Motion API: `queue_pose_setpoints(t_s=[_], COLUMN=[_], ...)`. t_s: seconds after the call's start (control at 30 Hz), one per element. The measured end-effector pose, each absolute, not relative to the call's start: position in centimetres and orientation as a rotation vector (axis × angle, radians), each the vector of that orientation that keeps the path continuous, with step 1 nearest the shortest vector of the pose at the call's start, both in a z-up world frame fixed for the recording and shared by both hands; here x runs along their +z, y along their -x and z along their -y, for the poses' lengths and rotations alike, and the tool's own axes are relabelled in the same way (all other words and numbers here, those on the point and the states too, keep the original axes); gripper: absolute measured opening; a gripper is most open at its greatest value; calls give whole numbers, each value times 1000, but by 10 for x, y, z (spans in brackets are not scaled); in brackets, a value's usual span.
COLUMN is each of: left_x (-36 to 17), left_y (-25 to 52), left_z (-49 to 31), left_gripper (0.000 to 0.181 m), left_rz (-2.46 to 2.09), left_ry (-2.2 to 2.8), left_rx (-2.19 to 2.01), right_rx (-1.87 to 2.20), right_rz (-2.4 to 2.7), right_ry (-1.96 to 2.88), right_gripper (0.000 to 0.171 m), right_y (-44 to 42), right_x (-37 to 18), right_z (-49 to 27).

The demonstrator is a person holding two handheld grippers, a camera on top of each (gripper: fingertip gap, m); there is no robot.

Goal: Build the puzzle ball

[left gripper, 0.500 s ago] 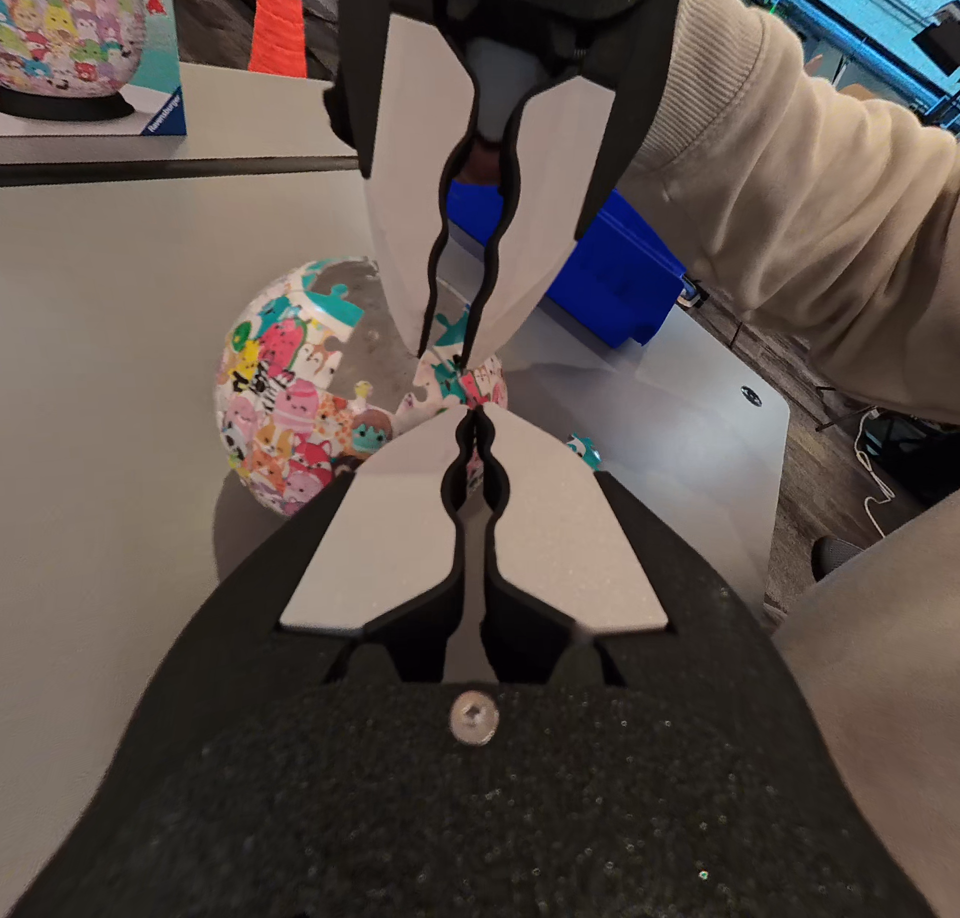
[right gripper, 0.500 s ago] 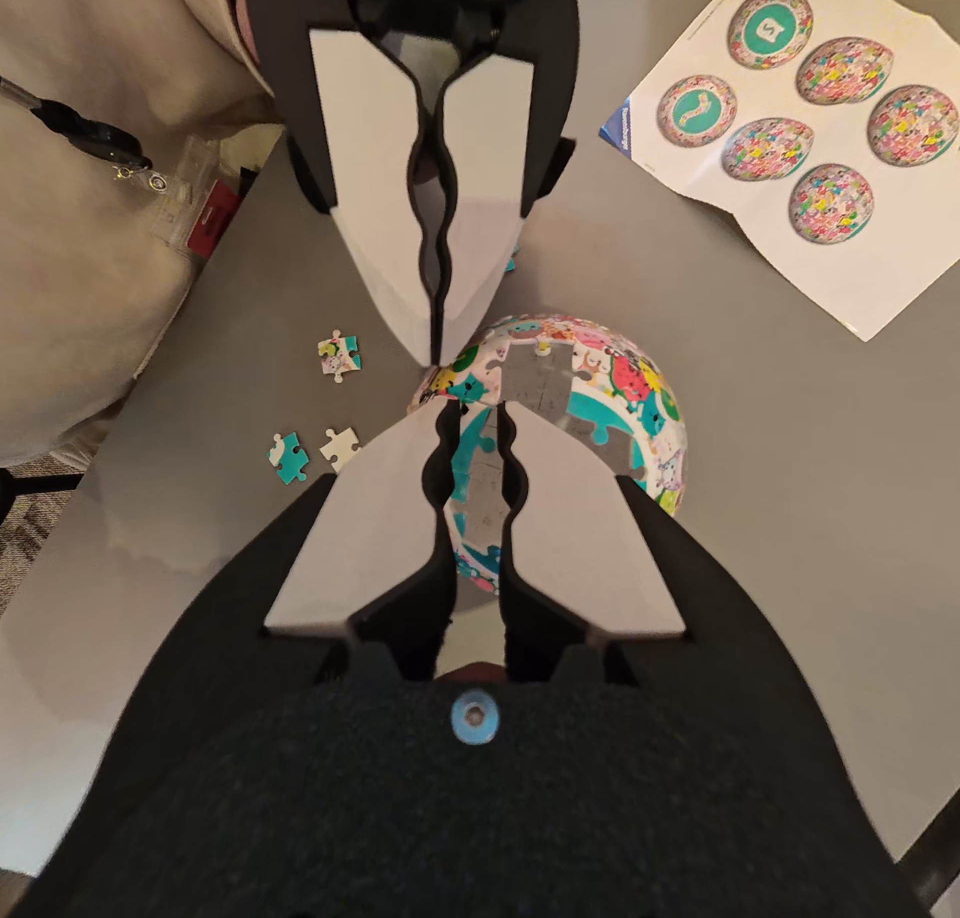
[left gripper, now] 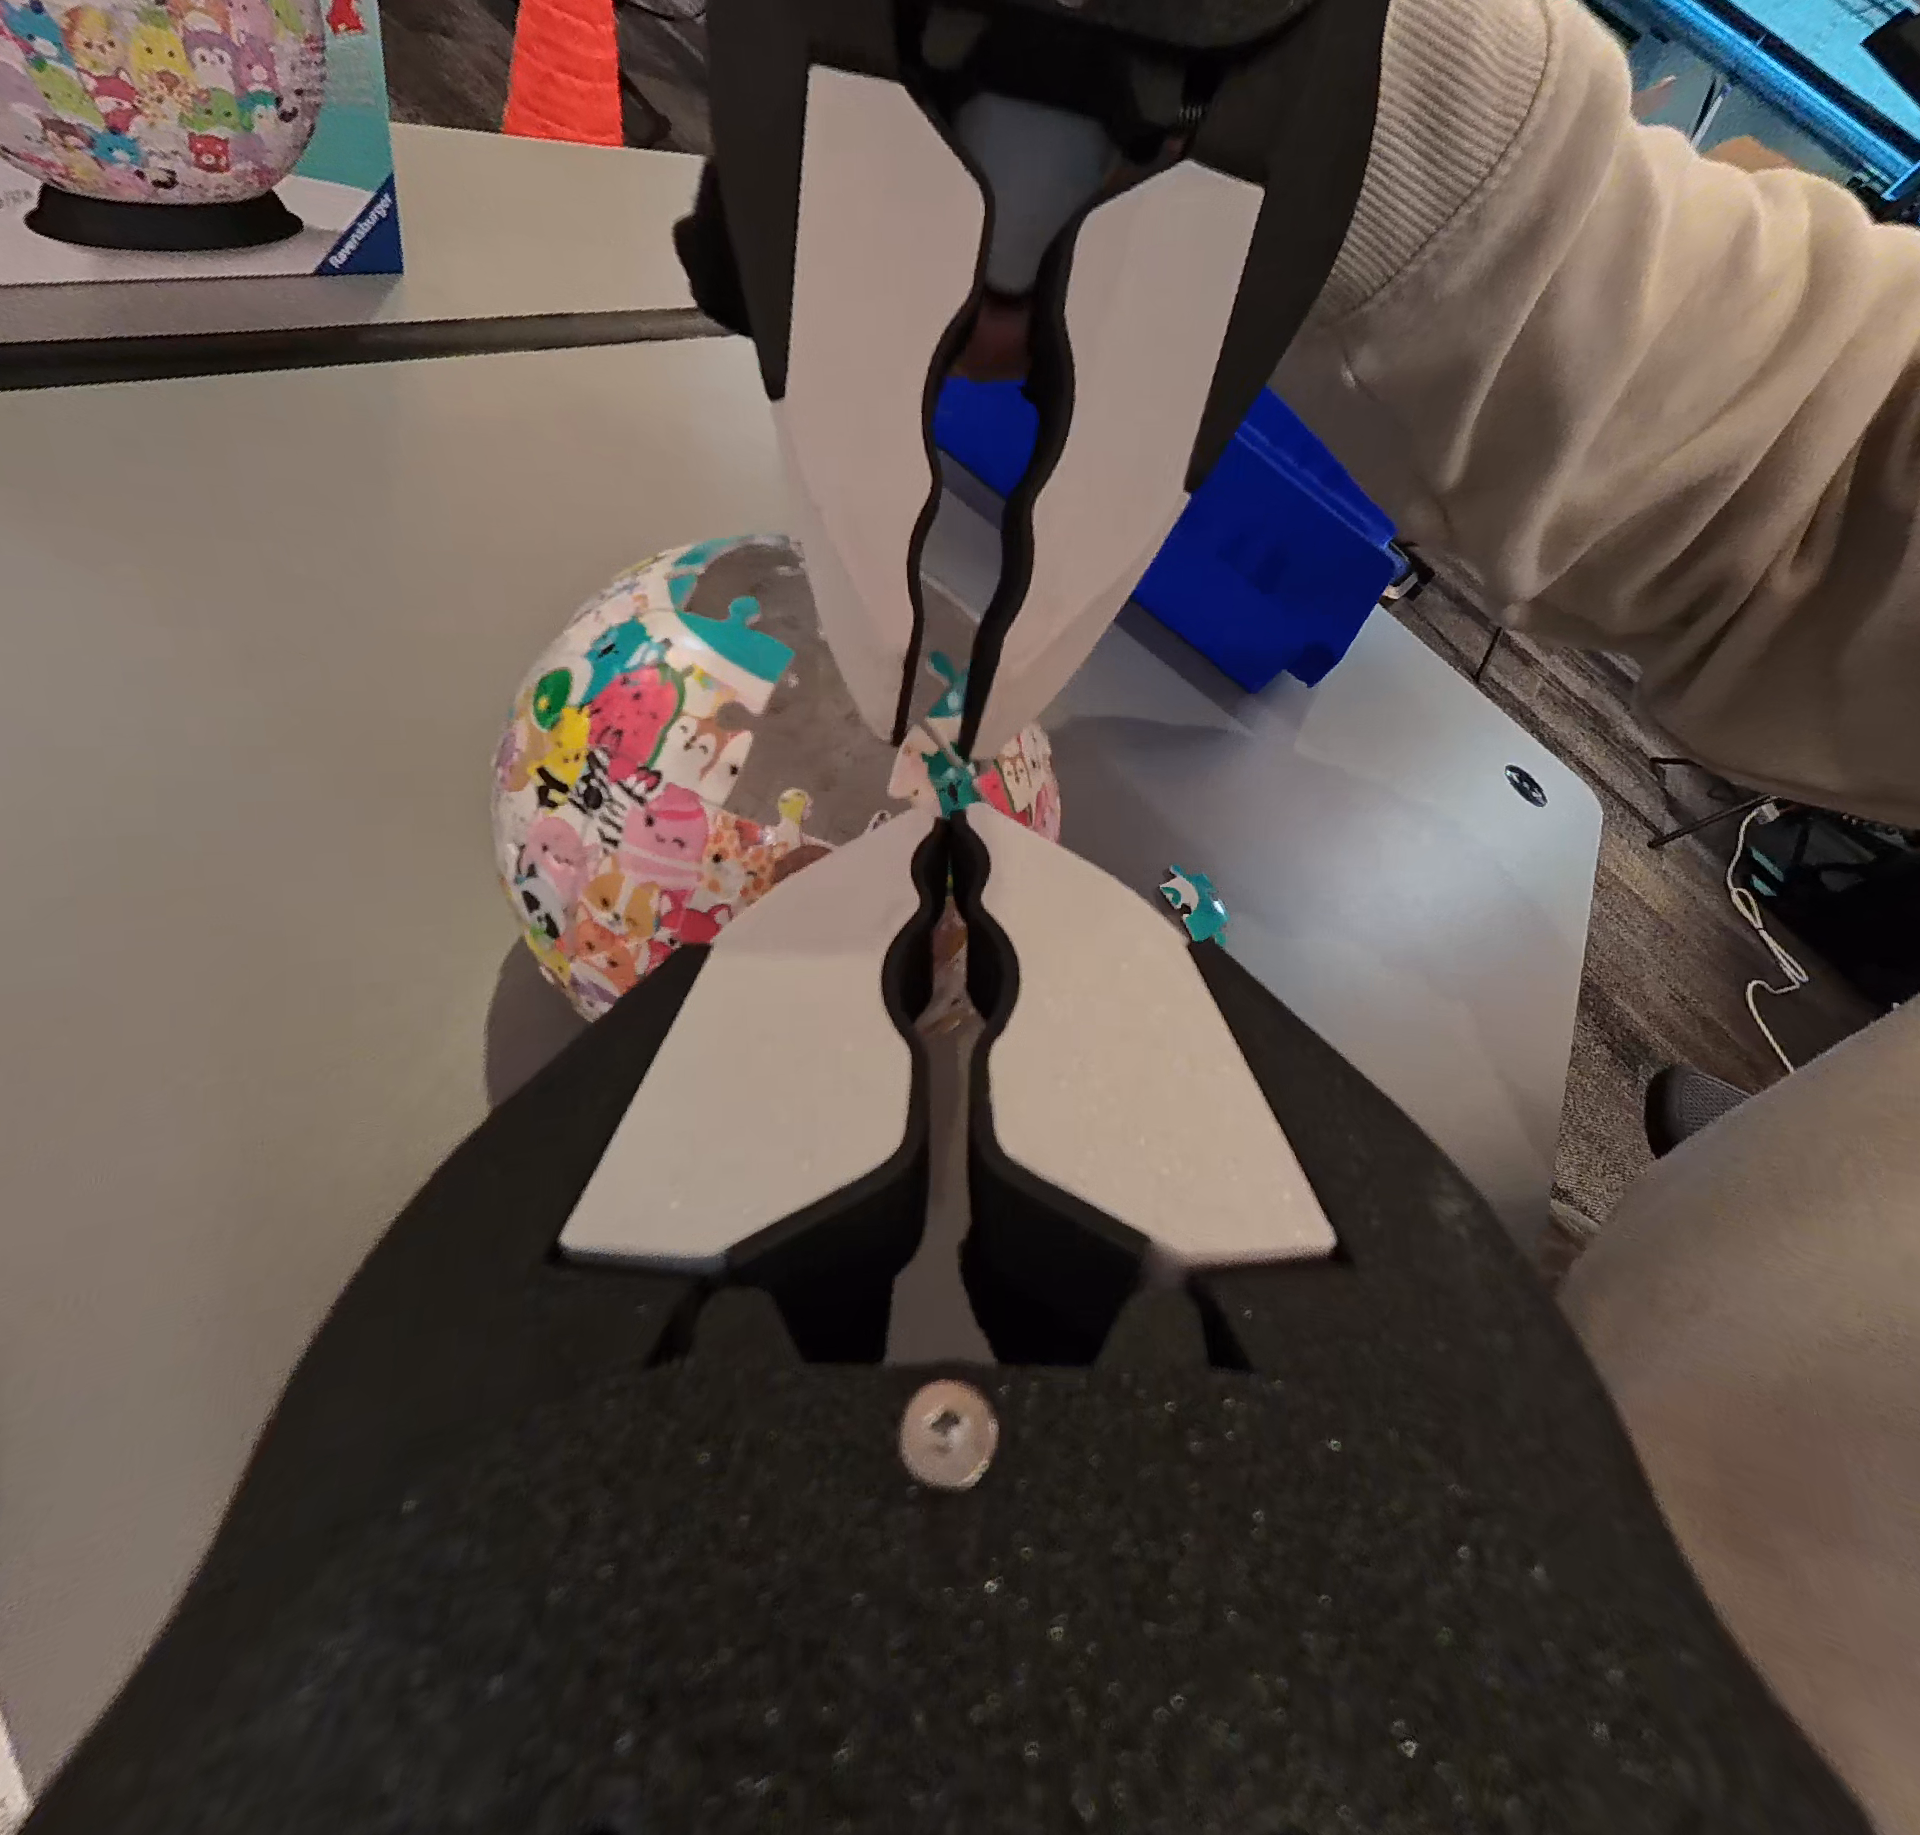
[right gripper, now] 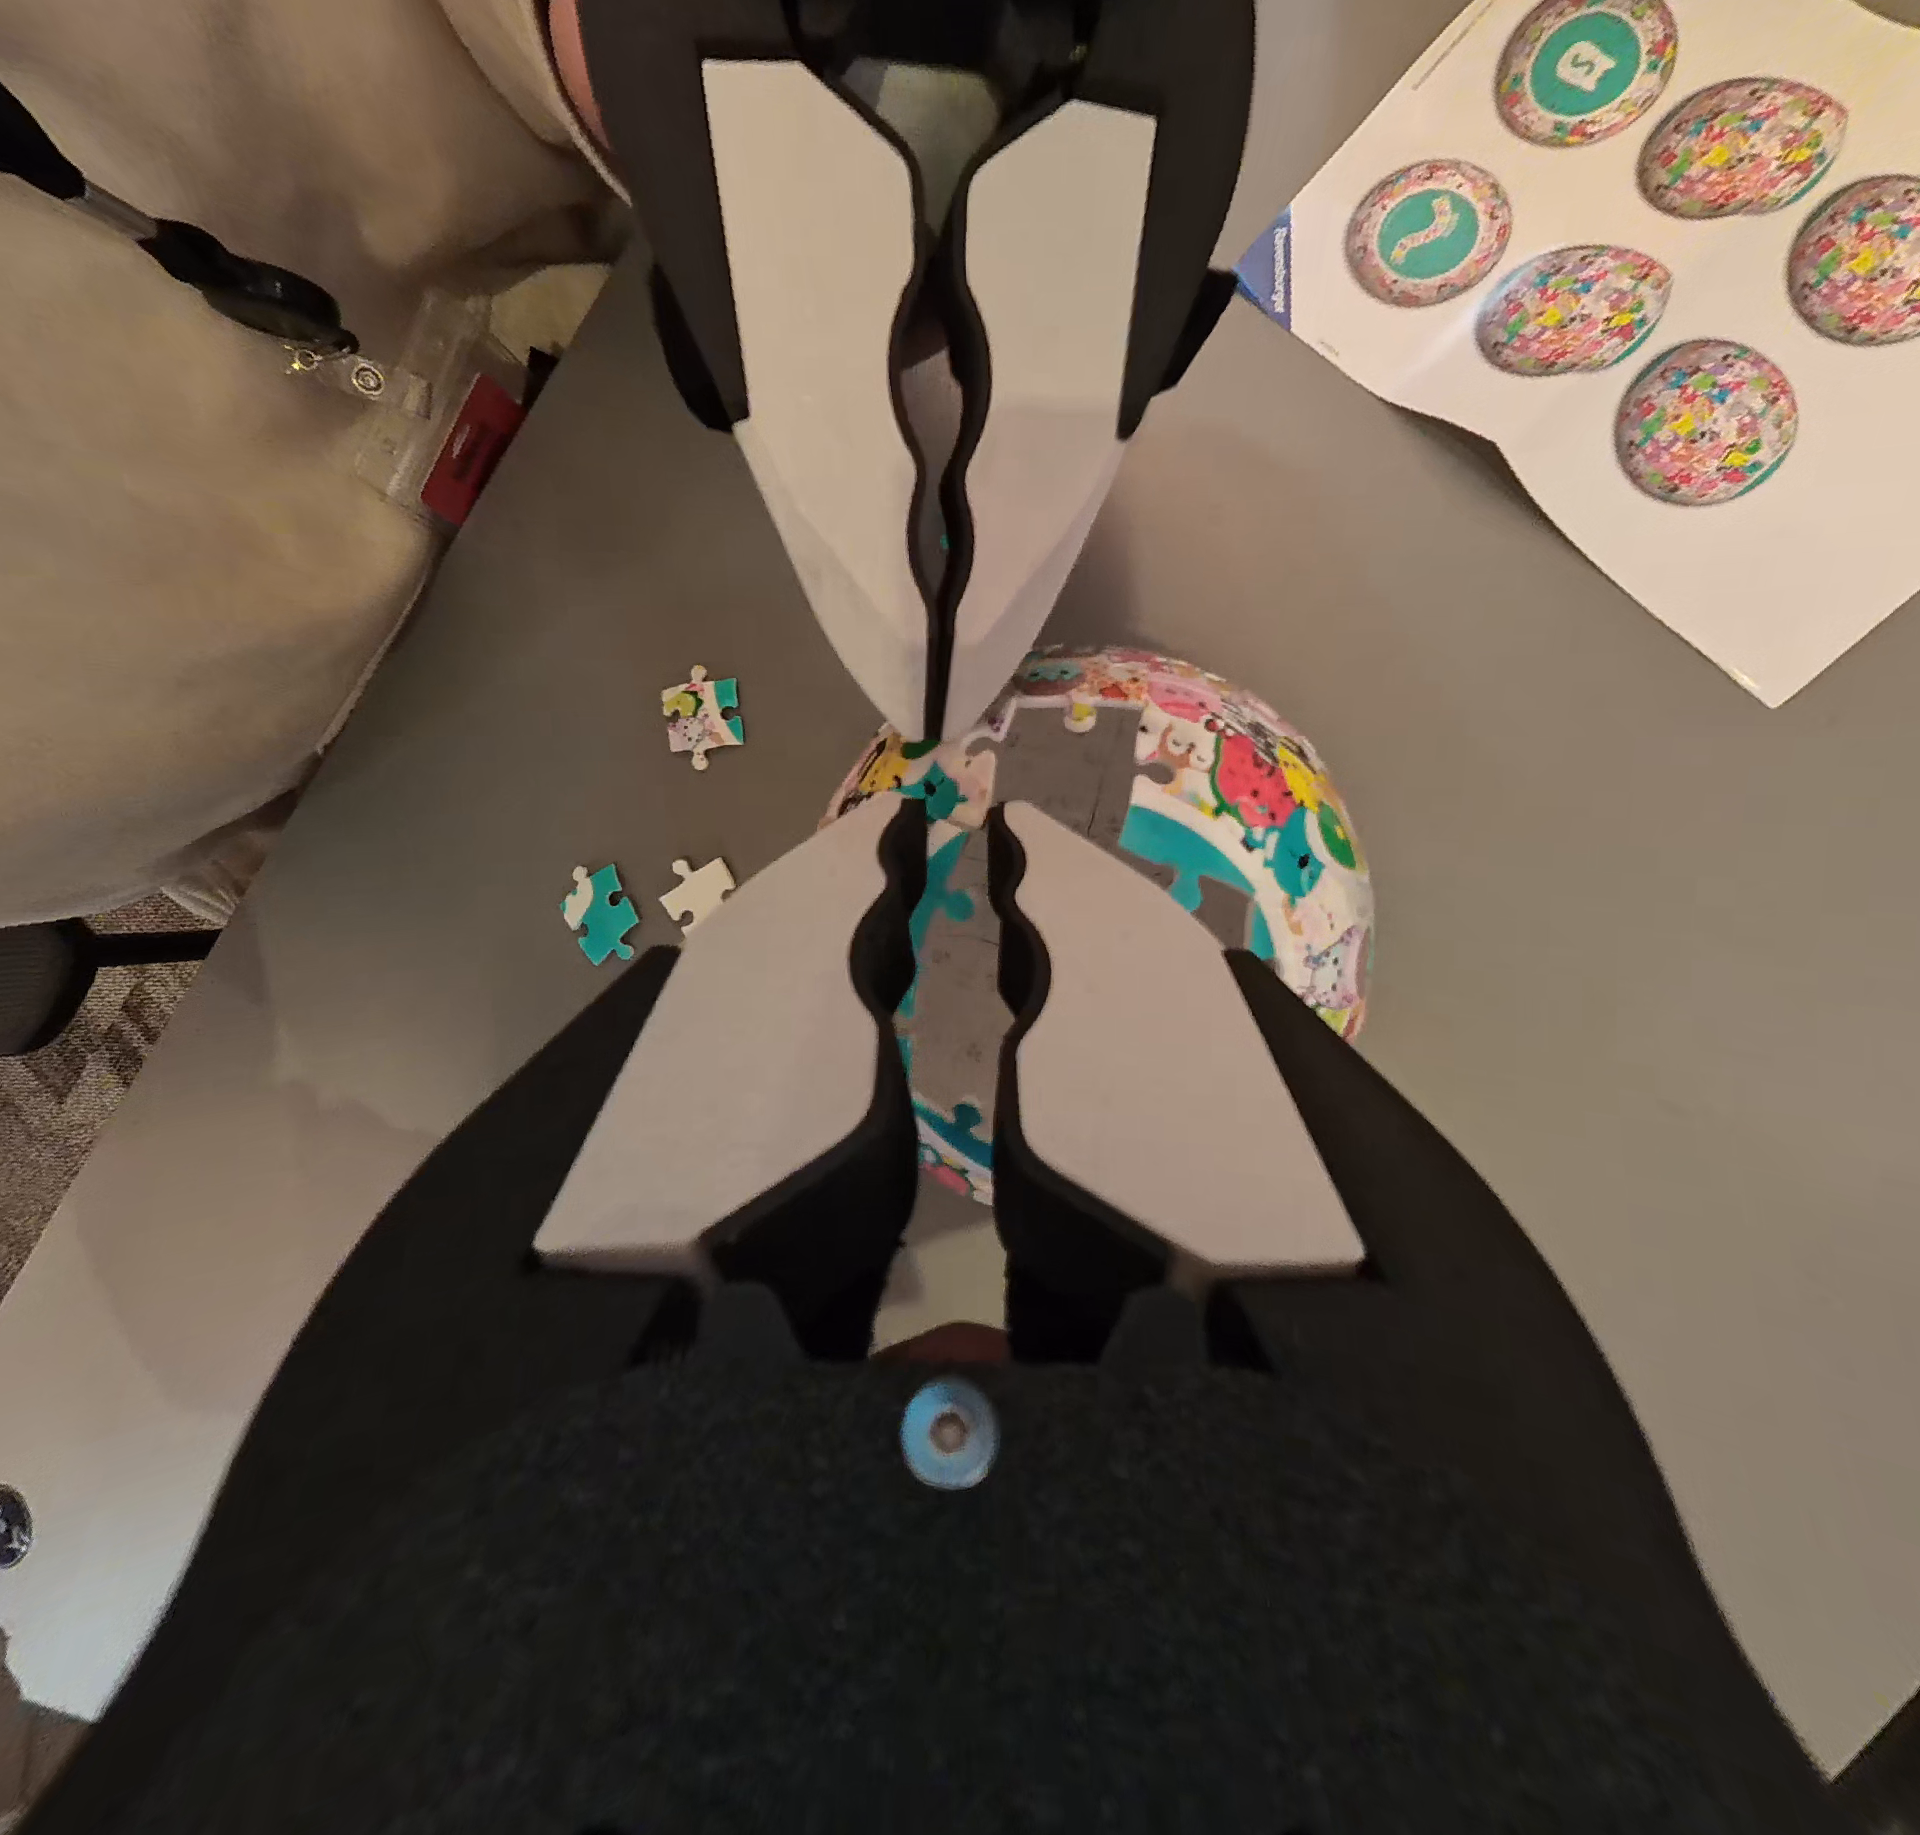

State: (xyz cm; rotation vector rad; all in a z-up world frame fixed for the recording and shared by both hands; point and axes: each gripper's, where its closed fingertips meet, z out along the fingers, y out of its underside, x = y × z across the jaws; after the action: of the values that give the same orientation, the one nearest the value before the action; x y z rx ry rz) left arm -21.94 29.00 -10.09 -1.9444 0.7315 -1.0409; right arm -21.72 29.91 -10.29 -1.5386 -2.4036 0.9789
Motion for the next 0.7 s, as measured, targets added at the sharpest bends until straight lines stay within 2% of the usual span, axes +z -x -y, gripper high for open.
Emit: queue_pose_setpoints(t_s=[0.2, 0.3, 0.47, 0.57, 0.7], left_x=[-101, -102, -100, -95, -94], left_y=[220, 221, 222, 223, 225], left_z=[-290, -290, -291, -290, -289], left_gripper=[0, 0, 0, 0, 0], left_rz=[-733, -734, -749, -761, -767], left_ry=[1943, 1945, 1944, 1928, 1910], left_rx=[-1049, -1045, -1044, -1059, -1086], right_rx=[986, 960, 819, 667, 580], right_rz=[2394, 2376, 2292, 2087, 1712], right_ry=[1525, 1544, 1561, 1582, 1688], right_gripper=[3, 11, 13, 0, 0], right_y=[220, 220, 210, 202, 192], right_x=[-102, -101, -86, -75, -88], right_z=[-302, -306, -316, -318, -299])
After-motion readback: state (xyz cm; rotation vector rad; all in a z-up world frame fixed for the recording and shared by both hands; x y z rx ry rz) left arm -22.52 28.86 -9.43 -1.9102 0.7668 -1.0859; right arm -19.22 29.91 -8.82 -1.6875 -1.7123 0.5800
